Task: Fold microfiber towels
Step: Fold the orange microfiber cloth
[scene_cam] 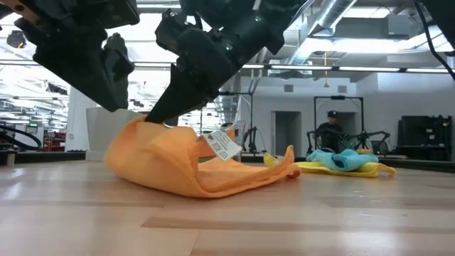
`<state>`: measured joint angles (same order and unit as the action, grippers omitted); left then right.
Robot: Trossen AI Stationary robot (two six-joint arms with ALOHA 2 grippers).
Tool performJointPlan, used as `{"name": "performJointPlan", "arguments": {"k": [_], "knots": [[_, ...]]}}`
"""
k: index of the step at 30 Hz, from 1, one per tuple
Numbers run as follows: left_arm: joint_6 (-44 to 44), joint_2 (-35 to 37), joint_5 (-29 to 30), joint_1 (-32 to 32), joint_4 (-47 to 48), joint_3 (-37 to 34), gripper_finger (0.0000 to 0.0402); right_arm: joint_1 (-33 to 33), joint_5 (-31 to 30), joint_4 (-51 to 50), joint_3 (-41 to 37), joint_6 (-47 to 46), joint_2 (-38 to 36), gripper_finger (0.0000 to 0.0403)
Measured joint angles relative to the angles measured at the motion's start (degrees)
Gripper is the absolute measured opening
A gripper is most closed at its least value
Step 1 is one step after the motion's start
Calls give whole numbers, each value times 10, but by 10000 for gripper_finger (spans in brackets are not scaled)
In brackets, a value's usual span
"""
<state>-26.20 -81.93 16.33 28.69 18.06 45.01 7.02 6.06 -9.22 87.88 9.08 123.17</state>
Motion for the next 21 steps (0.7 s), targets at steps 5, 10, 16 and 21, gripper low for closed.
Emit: {"name": "performJointPlan", "arguments": {"k": [5, 10, 16, 21], "knots": [[1, 0, 17, 0, 2, 0, 0, -14, -1, -2, 0, -11, 0, 50], [0, 0, 44, 0, 5, -3, 0, -29, -1, -2, 0, -23, 0, 71], [0, 0, 60, 0, 6, -3, 0, -40, -8, -5, 0, -33, 0, 107], [0, -6, 91, 0, 6, -3, 0, -58, -30, -13, 0, -77, 0, 152]]}}
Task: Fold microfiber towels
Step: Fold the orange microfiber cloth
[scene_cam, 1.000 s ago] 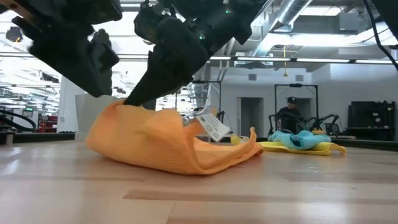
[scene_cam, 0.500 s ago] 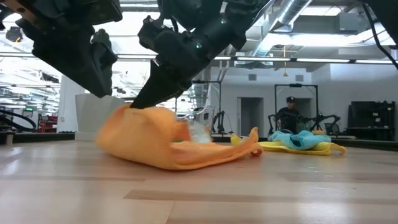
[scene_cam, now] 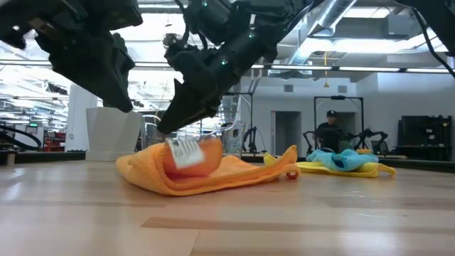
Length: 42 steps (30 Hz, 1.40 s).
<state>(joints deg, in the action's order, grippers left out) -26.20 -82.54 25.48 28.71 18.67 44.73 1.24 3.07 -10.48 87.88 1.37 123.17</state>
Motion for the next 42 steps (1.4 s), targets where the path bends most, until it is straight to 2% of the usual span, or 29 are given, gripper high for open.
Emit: {"name": "performJointPlan", "arguments": {"k": [5, 8, 13, 18, 22, 26, 30, 37, 42], "knots": [[-3, -11, 19, -3, -13, -13, 0, -14, 37, -17, 0, -63, -38, 171], [-34, -10, 20, -3, -13, -25, 0, -6, 46, -78, 1, -83, -68, 170], [-3, 29, 13, -10, -44, -40, 0, 12, 47, -148, -1, -85, -62, 169], [82, 83, -67, -62, -90, -56, 0, 14, 69, -169, -33, -133, -51, 175], [130, 99, -164, -115, -161, -68, 0, 47, 72, -165, -70, -163, -56, 175], [166, 70, -250, -160, -203, -68, 0, 96, 62, -139, -102, -193, -59, 173], [204, 19, -281, -190, -219, -69, 3, 126, 41, -128, -120, -215, -59, 168], [238, -40, -301, -239, -261, -61, 64, 147, 21, -105, -134, -239, -60, 164], [245, -89, -420, -261, -270, -61, 111, 150, 14, -96, -134, -236, -60, 164]]}}
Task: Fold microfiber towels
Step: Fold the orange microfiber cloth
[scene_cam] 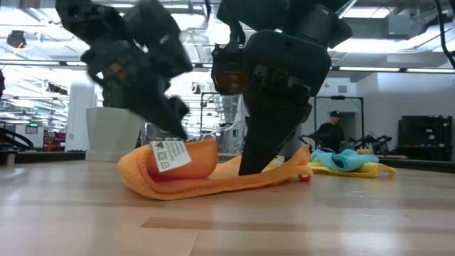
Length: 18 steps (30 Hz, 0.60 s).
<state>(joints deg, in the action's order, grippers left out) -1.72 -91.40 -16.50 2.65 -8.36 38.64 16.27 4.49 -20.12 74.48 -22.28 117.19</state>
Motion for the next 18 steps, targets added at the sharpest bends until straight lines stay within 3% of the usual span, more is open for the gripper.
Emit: {"name": "performJointPlan", "arguments": {"k": [3, 7, 14, 18], "knots": [[12, -28, -3, 0, 6, 3, 122, 0, 0, 3, 0, 1, 0, 164], [14, -40, 45, -1, 4, 8, 129, 0, -1, 12, 0, 2, 1, 164], [28, -24, 50, -3, 42, 40, 133, 0, -1, 13, 0, 13, 1, 164], [72, -4, 82, -3, 67, 49, 133, 0, -1, 18, 0, 16, 1, 164]]}}
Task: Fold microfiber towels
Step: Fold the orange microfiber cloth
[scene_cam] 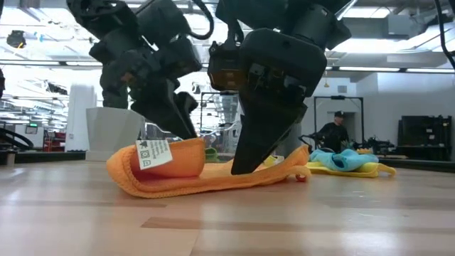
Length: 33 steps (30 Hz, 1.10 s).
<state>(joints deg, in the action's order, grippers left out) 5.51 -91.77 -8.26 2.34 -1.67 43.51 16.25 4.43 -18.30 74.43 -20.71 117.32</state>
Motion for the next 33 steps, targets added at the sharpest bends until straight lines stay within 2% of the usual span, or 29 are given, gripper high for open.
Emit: {"name": "performJointPlan", "arguments": {"k": [3, 8, 16, 19, 26, 33], "knots": [[36, 0, 21, -4, 5, 0, 133, 0, 0, 6, 0, 2, 0, 164], [36, -33, -29, -15, 11, -1, 133, 0, 0, 7, 0, 7, 0, 164], [36, -50, -16, -17, 7, -1, 128, 0, 0, 8, 0, 24, 0, 164], [30, -50, -18, -17, 8, -1, 106, 0, 0, 8, 0, 28, 0, 164], [19, -50, -19, -17, 9, -1, 11, 0, 0, 8, 0, 32, 0, 164], [-26, -40, -19, -17, 29, 17, 3, 0, 0, 6, 0, 32, 0, 164]]}}
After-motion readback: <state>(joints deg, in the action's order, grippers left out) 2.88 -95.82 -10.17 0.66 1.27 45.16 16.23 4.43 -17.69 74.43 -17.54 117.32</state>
